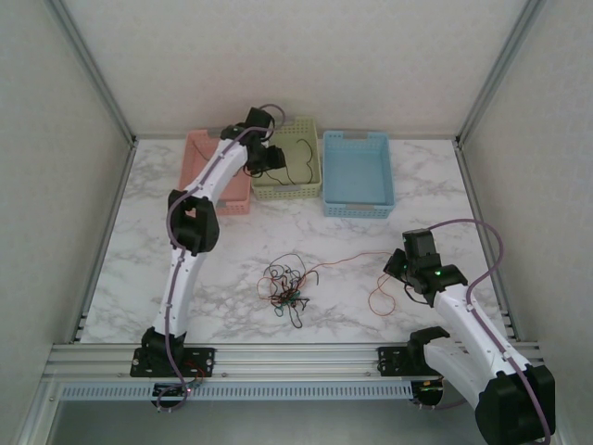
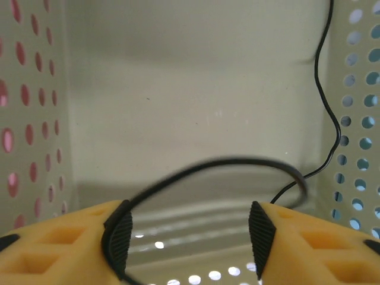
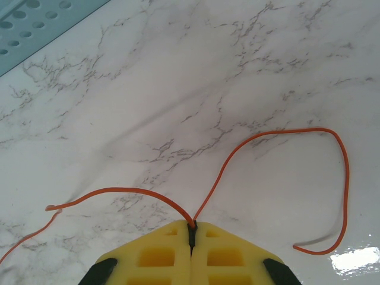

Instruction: Untangle the cables

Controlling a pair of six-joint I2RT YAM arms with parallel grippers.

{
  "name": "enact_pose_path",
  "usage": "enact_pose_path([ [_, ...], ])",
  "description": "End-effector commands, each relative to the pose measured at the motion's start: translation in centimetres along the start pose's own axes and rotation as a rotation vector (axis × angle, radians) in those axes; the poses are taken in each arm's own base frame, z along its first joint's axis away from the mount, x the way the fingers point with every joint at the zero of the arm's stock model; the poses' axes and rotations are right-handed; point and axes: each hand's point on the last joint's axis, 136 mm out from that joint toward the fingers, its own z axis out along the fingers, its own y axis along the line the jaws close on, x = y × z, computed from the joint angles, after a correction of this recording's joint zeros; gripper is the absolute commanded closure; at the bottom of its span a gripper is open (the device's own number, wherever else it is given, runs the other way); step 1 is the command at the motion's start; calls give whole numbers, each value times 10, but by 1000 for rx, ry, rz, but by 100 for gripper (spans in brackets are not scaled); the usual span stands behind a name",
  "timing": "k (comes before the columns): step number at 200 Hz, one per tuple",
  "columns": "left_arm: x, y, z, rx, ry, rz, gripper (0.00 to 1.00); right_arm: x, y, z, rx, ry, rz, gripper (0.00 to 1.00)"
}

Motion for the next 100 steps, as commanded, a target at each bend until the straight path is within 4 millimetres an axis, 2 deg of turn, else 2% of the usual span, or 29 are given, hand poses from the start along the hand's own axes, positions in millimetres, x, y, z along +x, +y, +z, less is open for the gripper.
enact_pose_path([
  [1, -35, -25, -85, 47, -153, 58, 36, 0, 1, 1, -14, -2, -10, 100],
  [23, -47, -37, -141, 87, -235, 85, 28, 1, 1, 1, -13, -1, -9, 100],
  [46, -43, -39, -185, 96, -271, 93, 27, 1, 1, 2, -13, 2, -10, 100],
  [71, -29, -32, -218, 106, -312, 80, 26, 1, 1, 2, -14, 2, -9, 100],
  [85, -14, -31, -227, 137, -310, 82, 30, 1, 1, 2, -14, 4, -10, 100],
  [100, 12, -29, -235, 182, -295, 83, 31, 1, 1, 2, -14, 4, -10, 100],
])
